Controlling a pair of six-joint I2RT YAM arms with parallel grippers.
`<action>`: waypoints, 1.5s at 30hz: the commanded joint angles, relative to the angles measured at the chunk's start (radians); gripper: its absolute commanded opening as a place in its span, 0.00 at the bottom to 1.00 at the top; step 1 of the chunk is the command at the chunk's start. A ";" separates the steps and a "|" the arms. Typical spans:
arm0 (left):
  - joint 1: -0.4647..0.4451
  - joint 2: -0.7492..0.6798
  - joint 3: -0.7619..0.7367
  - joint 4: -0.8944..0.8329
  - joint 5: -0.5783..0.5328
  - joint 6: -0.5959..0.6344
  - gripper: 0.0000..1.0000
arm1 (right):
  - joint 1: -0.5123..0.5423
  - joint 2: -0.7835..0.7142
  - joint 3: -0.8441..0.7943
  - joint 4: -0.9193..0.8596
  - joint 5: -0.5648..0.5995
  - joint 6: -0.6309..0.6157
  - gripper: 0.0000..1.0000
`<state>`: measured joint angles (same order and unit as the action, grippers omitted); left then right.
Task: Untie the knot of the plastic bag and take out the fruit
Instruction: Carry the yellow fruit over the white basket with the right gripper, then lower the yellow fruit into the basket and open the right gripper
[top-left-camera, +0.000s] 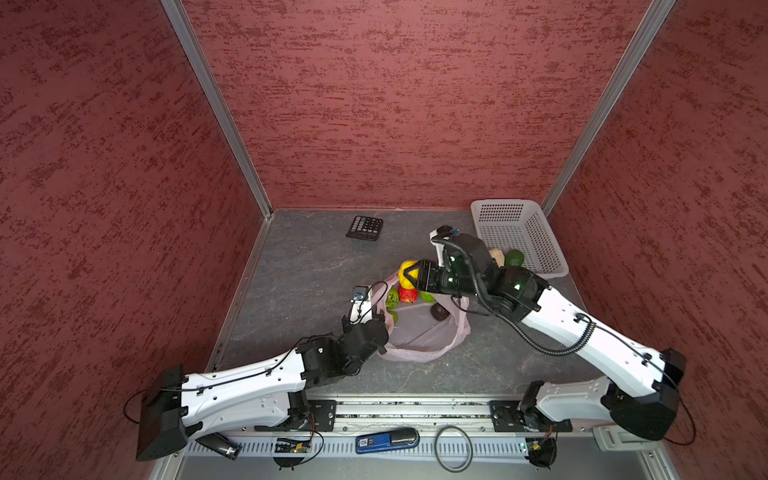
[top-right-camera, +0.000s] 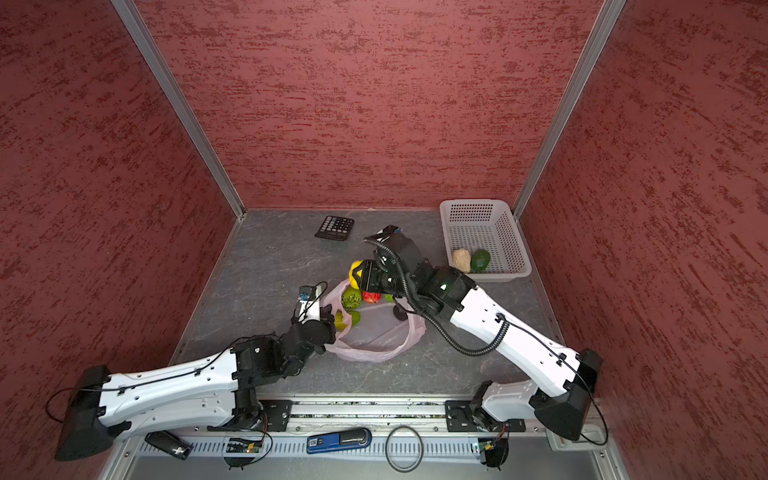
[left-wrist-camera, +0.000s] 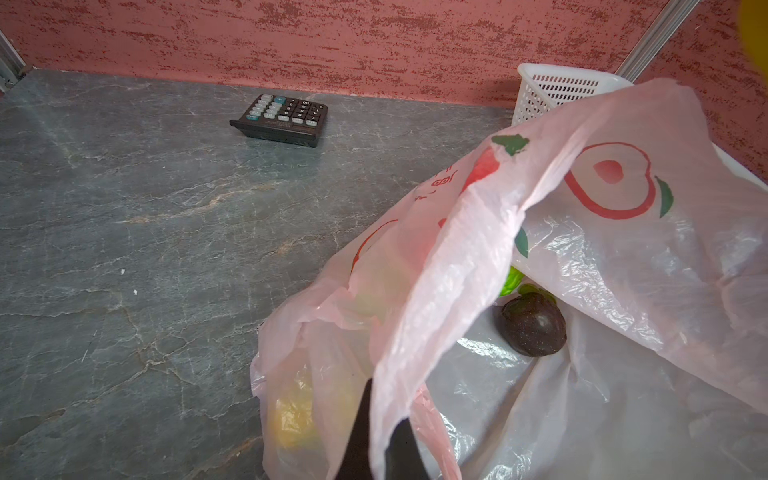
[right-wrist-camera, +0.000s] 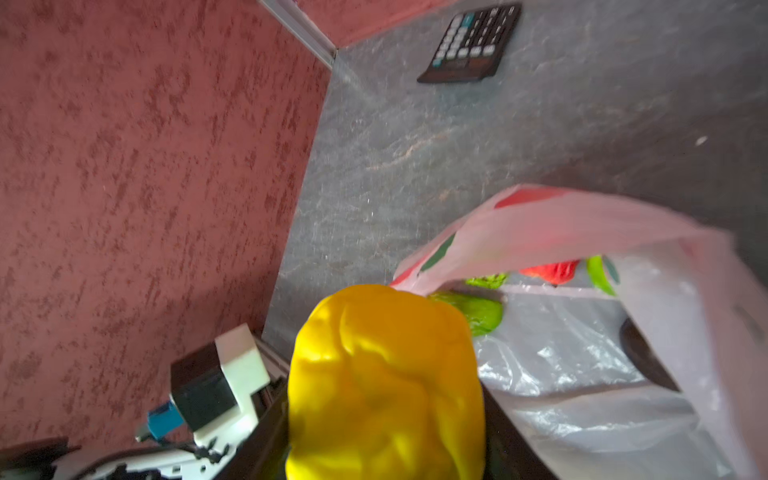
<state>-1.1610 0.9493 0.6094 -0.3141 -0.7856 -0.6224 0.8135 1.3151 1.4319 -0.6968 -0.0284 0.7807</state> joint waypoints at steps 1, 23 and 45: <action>0.002 0.003 0.005 0.018 0.013 0.019 0.00 | -0.121 -0.014 0.067 -0.070 -0.056 -0.075 0.49; -0.005 -0.018 0.022 -0.013 0.026 0.041 0.00 | -0.988 0.293 -0.064 0.208 -0.141 -0.326 0.49; -0.006 -0.016 0.040 -0.030 0.010 0.026 0.00 | -1.109 0.499 -0.020 0.190 0.067 -0.426 0.86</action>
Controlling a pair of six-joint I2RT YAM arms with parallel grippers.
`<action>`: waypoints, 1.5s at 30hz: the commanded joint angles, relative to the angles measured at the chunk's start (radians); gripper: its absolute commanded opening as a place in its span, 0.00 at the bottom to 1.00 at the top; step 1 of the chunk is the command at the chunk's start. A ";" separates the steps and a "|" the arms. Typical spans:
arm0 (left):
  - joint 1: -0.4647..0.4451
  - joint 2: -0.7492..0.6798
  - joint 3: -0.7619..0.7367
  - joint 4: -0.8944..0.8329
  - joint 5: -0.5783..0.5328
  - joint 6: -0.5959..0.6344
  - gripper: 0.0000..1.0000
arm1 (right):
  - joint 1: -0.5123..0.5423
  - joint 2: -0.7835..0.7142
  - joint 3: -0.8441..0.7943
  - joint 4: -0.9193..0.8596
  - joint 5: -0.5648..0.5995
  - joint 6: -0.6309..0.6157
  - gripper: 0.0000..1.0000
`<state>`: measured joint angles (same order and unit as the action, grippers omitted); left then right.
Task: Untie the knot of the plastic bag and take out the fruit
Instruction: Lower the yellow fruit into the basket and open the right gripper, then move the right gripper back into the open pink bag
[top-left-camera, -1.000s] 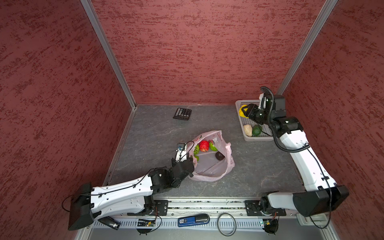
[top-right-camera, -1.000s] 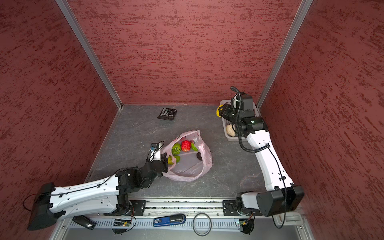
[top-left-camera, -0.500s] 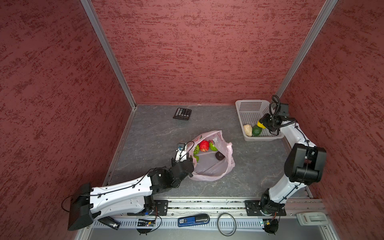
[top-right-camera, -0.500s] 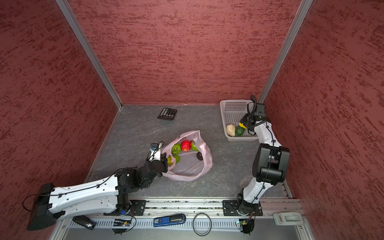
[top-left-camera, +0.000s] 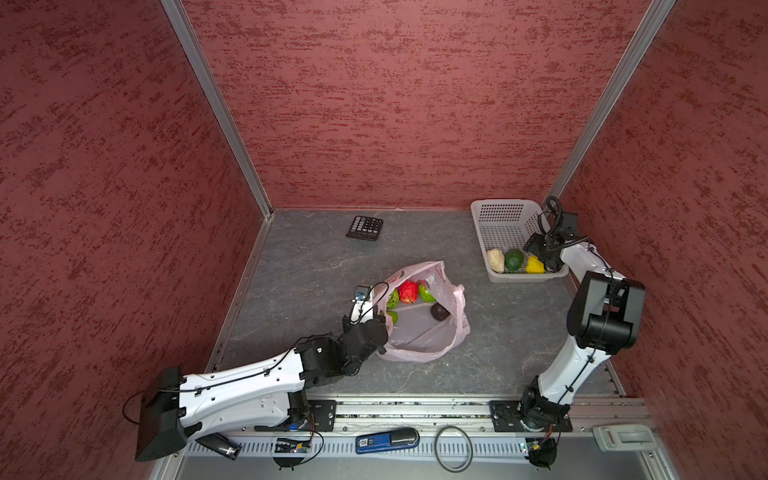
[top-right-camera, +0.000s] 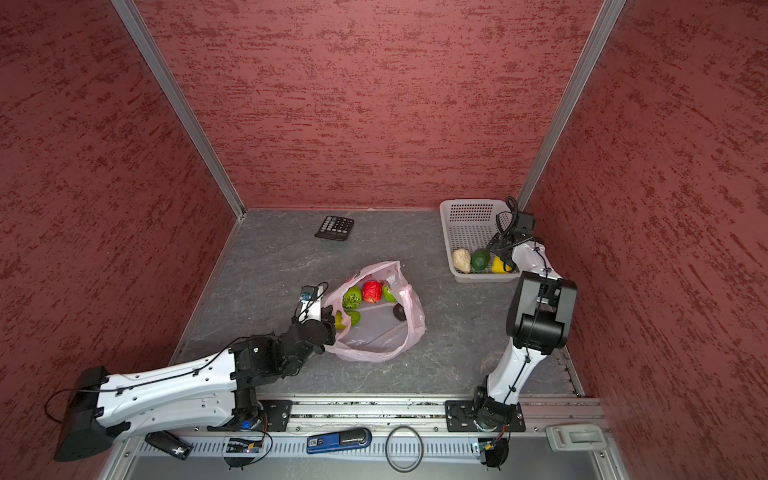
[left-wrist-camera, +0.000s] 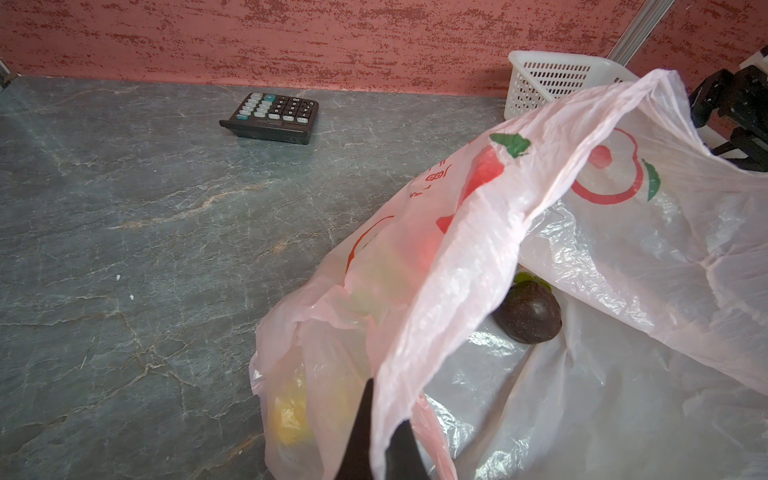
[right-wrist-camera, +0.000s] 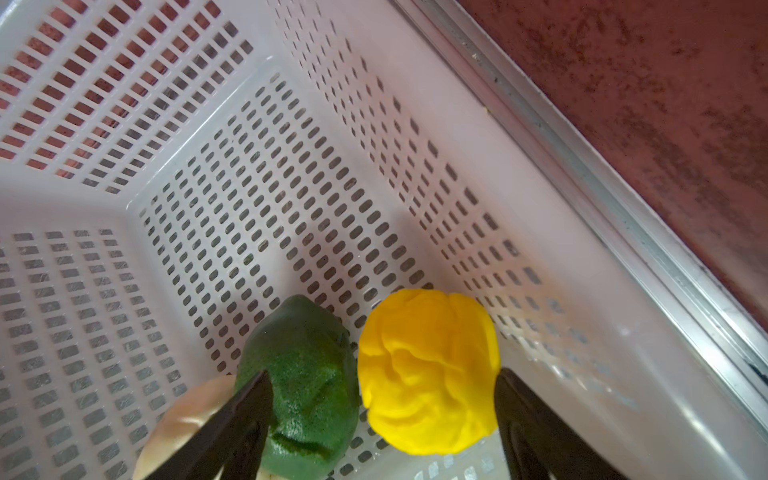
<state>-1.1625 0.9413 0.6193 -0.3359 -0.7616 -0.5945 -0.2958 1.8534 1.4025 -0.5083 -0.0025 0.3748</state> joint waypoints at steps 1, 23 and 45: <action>-0.005 -0.008 0.030 -0.009 -0.016 -0.003 0.00 | 0.003 -0.049 0.010 0.001 0.035 -0.023 0.86; -0.009 -0.003 0.031 0.013 -0.027 0.008 0.00 | 0.371 -0.537 -0.025 -0.272 -0.165 -0.012 0.99; -0.006 -0.038 0.025 0.080 -0.018 0.062 0.00 | 1.249 -0.414 0.296 -0.568 0.023 0.267 0.99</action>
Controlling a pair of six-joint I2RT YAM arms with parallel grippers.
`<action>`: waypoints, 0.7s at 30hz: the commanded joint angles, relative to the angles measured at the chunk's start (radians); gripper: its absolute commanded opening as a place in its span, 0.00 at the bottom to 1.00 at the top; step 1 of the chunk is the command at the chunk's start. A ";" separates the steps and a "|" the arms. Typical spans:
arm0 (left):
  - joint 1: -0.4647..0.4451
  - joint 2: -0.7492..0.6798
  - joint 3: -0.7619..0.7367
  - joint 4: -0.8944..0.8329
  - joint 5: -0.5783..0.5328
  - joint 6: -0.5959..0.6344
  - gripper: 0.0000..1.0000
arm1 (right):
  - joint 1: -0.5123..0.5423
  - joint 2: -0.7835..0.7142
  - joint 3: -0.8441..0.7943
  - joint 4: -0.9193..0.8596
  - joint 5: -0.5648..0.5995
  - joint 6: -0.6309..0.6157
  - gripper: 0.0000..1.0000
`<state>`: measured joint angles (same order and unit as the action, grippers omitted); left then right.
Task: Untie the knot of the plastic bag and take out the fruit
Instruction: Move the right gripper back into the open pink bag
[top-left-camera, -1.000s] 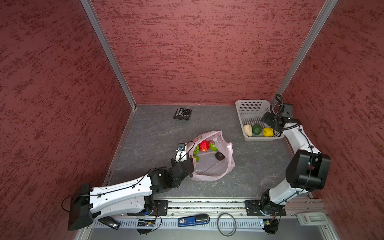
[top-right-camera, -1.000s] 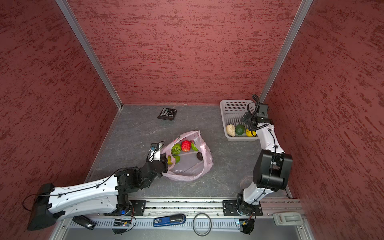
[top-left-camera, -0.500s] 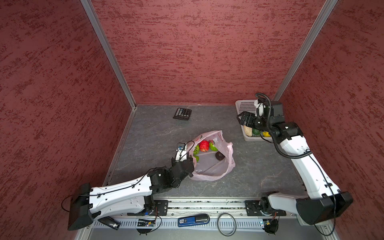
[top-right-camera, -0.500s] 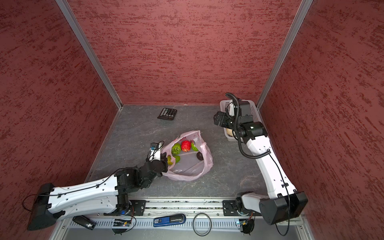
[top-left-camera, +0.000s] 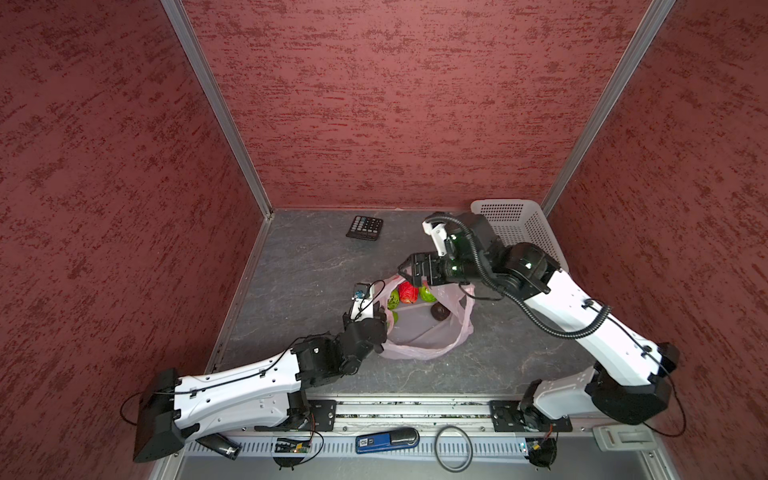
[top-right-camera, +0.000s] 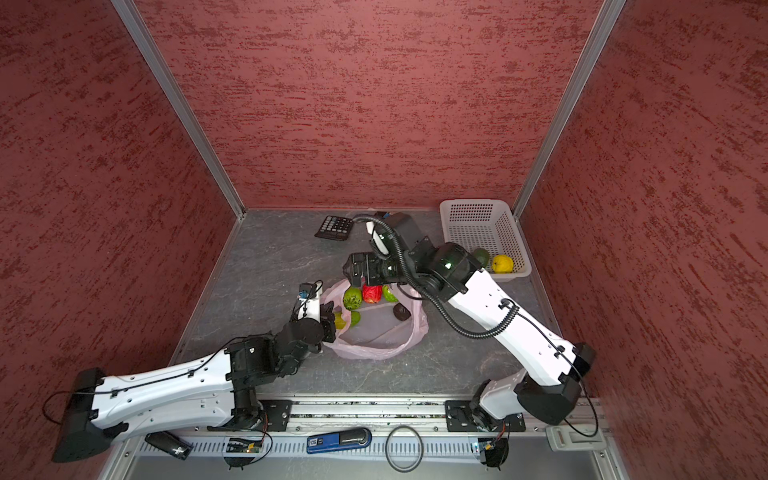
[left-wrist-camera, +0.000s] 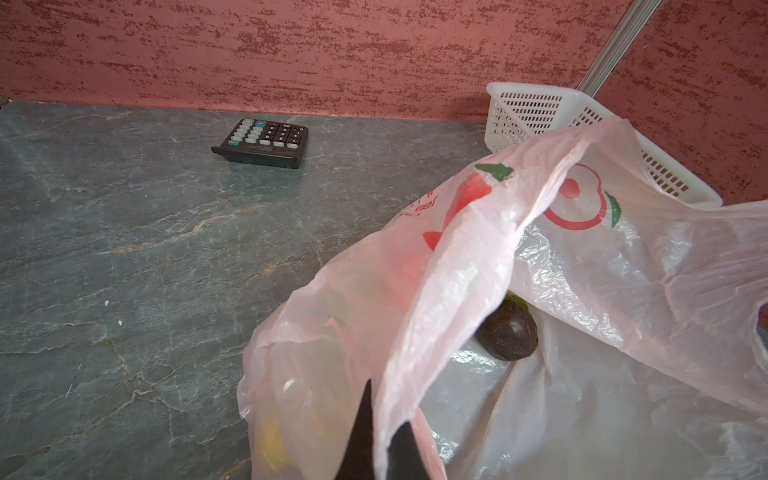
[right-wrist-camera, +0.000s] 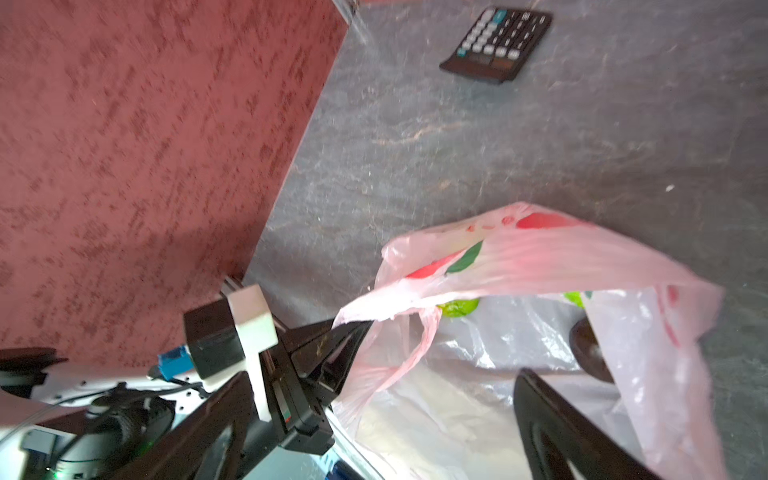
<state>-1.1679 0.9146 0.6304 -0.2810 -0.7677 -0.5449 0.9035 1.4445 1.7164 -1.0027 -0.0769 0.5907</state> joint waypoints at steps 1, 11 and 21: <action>-0.001 -0.014 0.010 0.024 -0.010 0.010 0.00 | 0.069 -0.008 -0.044 -0.078 0.118 0.056 0.99; 0.001 -0.029 0.001 0.036 -0.004 0.023 0.00 | 0.162 -0.039 -0.344 0.016 0.237 0.076 0.98; -0.005 -0.027 -0.012 0.060 0.032 0.021 0.00 | 0.160 0.039 -0.519 0.210 0.251 0.126 0.89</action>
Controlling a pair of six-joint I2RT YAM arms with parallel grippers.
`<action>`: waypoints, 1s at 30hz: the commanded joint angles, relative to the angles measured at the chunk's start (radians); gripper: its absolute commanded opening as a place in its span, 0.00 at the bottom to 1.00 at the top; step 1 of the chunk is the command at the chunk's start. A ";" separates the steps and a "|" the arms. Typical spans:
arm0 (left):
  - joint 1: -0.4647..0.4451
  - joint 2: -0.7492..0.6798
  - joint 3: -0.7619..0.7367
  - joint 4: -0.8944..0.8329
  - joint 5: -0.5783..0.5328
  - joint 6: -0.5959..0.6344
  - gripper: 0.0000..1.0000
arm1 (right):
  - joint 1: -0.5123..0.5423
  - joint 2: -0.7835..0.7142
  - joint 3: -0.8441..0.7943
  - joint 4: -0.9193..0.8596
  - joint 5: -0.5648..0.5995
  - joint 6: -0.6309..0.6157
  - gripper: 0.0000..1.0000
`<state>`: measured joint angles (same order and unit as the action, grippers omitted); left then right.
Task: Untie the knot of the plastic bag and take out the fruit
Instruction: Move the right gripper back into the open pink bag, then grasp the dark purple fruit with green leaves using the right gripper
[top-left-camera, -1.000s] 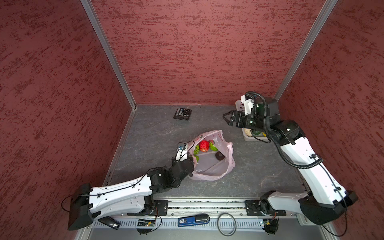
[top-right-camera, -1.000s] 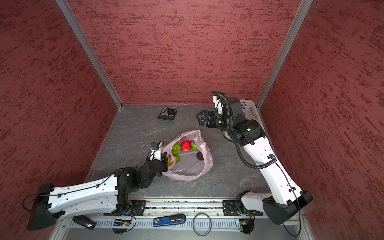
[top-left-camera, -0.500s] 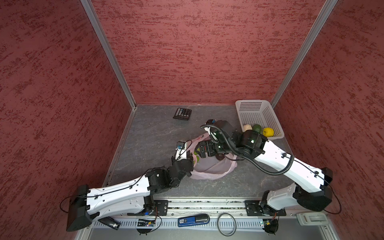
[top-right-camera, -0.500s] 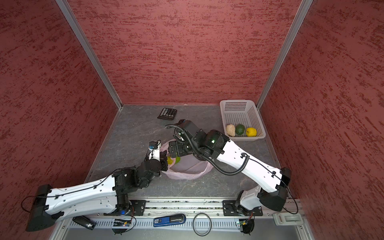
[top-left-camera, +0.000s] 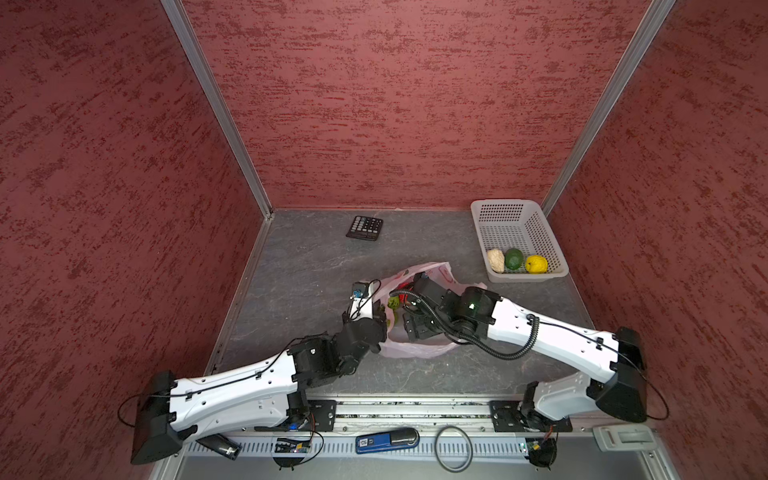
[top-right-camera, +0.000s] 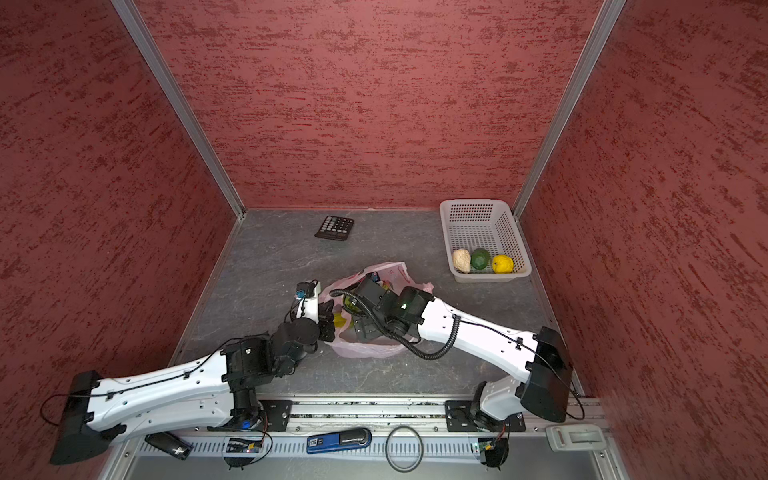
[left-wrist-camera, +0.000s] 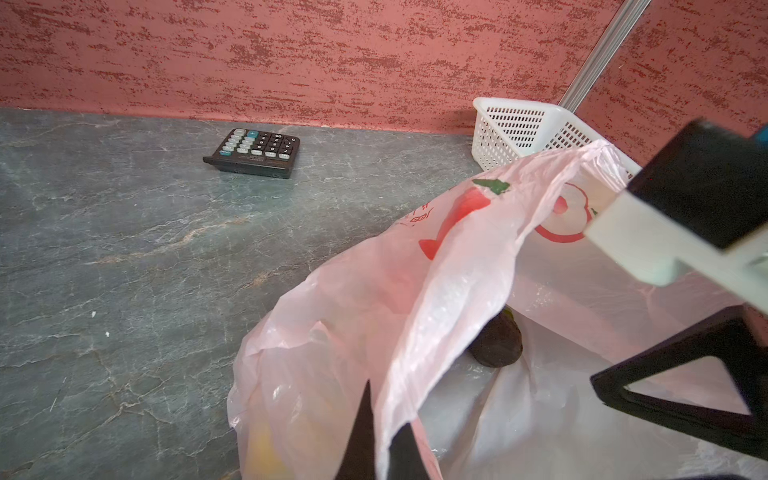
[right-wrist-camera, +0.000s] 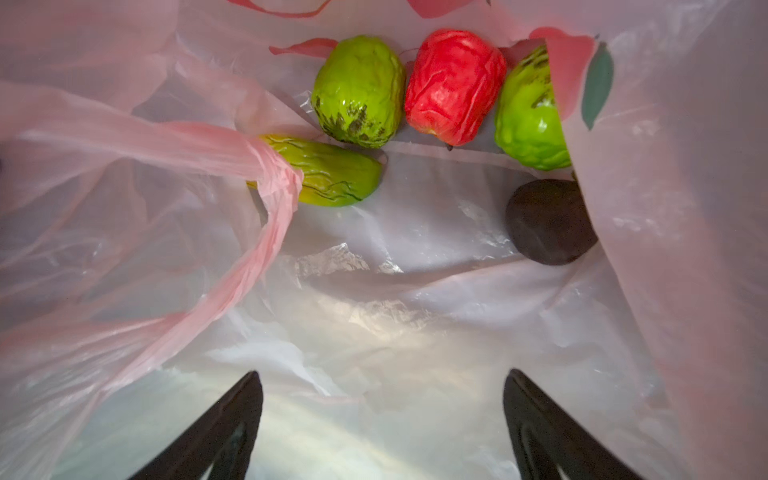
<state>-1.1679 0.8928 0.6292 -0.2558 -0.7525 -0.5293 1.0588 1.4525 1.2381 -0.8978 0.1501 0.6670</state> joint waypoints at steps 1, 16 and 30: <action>-0.007 -0.003 -0.013 0.040 0.016 0.005 0.00 | 0.005 0.034 -0.069 0.142 0.012 0.063 0.88; -0.046 -0.006 -0.071 0.070 0.054 0.001 0.00 | -0.125 0.157 -0.181 0.375 0.099 0.176 0.81; -0.110 0.023 -0.114 0.098 0.042 -0.036 0.00 | -0.213 0.134 -0.186 0.246 0.292 0.162 0.86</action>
<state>-1.2739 0.9035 0.5068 -0.1825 -0.7078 -0.5644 0.8619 1.5879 1.0355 -0.6235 0.3870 0.8284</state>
